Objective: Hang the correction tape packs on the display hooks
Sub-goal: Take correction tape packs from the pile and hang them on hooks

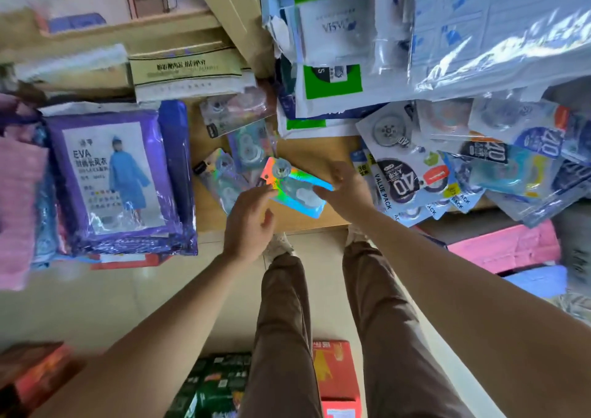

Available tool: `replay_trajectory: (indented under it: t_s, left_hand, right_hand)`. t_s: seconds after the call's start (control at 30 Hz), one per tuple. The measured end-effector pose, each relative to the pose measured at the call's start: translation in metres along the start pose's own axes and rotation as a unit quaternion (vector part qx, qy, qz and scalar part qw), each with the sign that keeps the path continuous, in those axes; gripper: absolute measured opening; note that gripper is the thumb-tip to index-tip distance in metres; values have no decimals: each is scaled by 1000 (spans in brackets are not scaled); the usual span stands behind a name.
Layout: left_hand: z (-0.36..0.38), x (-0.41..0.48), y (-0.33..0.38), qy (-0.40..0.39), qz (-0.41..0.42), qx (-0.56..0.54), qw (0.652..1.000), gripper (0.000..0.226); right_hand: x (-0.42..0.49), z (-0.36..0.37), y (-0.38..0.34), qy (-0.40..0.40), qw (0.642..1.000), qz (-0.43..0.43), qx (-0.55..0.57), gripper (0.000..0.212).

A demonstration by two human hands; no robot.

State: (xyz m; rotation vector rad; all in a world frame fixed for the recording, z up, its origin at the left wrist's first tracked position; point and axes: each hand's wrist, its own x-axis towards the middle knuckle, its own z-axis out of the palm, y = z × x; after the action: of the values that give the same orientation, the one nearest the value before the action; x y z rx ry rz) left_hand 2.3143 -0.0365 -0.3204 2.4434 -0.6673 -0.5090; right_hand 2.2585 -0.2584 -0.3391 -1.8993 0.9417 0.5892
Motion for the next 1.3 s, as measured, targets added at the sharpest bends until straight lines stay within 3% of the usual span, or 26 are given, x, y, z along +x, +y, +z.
replay_trajectory:
  t_s: [0.13, 0.27, 0.4, 0.53, 0.63, 0.73, 0.83, 0.97, 1.13, 1.3]
  left_hand:
    - [-12, 19, -15, 81, -183, 12, 980, 35]
    - [-15, 63, -17, 46, -292, -26, 955, 62]
    - [-6, 103, -14, 41, -380, -48, 923, 84]
    - [4, 113, -21, 58, -419, -102, 900, 86]
    - [3, 103, -23, 54, -416, -143, 896, 78]
    - [-6, 82, -21, 40, -391, -169, 904, 74]
    - [-18, 53, -14, 10, -365, -152, 919, 60]
    - [-37, 15, 1, -25, -352, -177, 919, 55]
    - [-83, -16, 35, -112, -276, -157, 942, 41]
    - [-152, -22, 105, -108, -202, -136, 964, 34]
  right_hand:
    - [-4, 12, -3, 15, 965, -125, -231, 92]
    - [-3, 20, -2, 6, 913, -189, -362, 98]
    - [-4, 16, 10, 39, 936, -160, -311, 85]
    - [-14, 1, 22, 16, 980, -59, -189, 73]
    - [-23, -10, 35, -14, 998, -1, -54, 75]
    - [-33, -16, 43, -32, 999, 17, 2, 60]
    - [-42, -21, 47, -53, 998, 35, -7, 49]
    - [-53, -34, 46, -99, 994, 44, -27, 47]
    - [-80, -77, 20, -124, 989, 38, -71, 48]
    - [-126, -136, -28, -72, 997, -14, -27, 32]
